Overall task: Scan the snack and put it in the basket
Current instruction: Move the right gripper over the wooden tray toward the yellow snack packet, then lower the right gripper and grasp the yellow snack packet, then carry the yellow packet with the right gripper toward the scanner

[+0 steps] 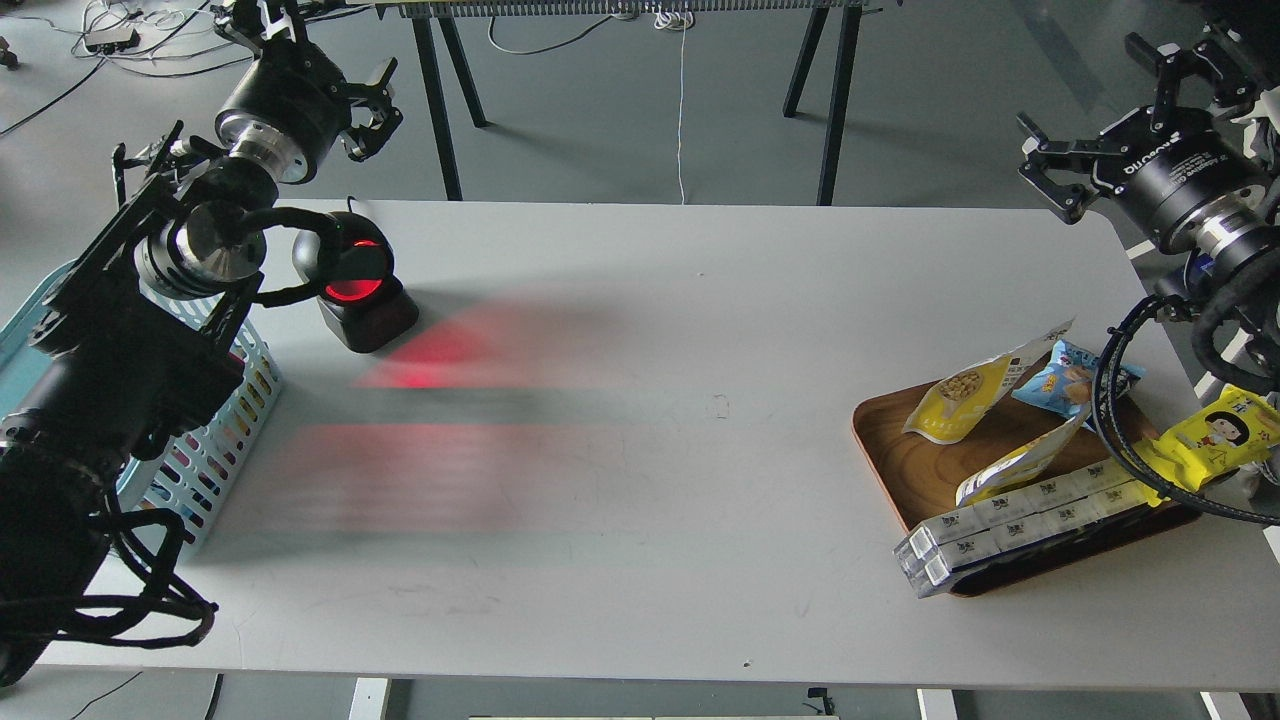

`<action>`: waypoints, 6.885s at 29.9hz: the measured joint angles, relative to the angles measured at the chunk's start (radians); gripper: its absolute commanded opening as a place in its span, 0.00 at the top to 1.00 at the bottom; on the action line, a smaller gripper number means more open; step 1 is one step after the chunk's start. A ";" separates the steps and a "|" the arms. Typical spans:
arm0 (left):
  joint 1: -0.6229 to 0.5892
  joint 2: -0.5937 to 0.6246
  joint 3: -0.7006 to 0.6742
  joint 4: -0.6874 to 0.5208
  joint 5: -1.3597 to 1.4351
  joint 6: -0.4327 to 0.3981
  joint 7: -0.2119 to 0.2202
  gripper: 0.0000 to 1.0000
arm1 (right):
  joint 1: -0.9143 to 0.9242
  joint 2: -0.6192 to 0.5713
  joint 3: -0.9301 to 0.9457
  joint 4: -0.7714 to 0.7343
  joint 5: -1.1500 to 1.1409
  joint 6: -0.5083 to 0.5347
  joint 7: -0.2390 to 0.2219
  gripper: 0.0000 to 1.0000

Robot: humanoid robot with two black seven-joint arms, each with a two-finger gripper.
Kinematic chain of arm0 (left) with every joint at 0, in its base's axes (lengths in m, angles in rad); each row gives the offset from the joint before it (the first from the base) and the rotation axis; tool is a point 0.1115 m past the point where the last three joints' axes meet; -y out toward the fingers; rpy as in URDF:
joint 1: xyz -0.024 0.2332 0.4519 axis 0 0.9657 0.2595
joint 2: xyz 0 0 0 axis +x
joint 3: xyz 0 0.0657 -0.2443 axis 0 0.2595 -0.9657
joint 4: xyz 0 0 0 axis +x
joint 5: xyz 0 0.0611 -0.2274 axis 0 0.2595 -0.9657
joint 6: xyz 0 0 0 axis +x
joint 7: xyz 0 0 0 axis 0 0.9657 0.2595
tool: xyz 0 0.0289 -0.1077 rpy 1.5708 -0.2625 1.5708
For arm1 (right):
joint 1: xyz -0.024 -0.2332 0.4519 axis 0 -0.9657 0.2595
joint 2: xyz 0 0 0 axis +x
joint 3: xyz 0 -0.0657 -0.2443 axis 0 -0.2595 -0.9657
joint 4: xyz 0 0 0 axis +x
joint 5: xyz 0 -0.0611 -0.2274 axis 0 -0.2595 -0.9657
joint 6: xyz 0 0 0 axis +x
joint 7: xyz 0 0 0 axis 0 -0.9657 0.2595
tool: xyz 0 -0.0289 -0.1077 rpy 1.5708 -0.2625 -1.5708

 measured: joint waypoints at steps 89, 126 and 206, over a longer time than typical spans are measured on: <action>0.025 0.084 -0.029 -0.011 -0.016 -0.164 -0.028 0.00 | 1.484 0.307 -1.688 0.611 -0.299 -0.350 -0.319 0.01; 0.033 0.093 -0.042 -0.011 -0.029 -0.167 -0.028 0.00 | 1.212 0.064 -1.641 0.661 -0.124 -0.592 -0.324 0.19; 0.046 0.087 -0.029 -0.011 -0.029 -0.158 -0.028 0.00 | 0.939 0.508 -0.982 0.511 0.070 -0.872 -0.215 1.00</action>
